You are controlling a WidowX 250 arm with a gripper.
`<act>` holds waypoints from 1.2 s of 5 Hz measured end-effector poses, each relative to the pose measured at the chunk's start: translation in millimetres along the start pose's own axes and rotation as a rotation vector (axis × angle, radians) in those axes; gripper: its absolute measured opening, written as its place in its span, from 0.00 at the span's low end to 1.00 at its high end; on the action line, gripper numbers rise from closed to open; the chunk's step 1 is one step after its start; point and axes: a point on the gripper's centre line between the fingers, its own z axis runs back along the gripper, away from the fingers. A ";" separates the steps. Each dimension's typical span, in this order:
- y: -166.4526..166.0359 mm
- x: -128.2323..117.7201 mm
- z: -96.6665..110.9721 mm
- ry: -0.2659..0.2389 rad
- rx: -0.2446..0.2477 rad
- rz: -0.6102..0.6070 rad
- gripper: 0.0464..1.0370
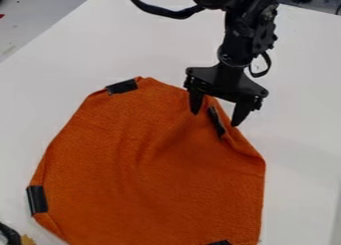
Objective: Straighten the cloth
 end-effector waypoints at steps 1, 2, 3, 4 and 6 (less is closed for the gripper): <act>0.7 0.7 -9.0 0.009 -0.020 -0.004 0.78; 4.0 0.6 -16.9 0.019 -0.036 -0.004 0.49; 3.1 1.9 -19.3 0.016 -0.054 -0.011 0.45; 4.8 1.9 -23.5 0.024 -0.063 -0.014 0.49; 4.2 2.1 -27.4 0.032 -0.065 -0.020 0.35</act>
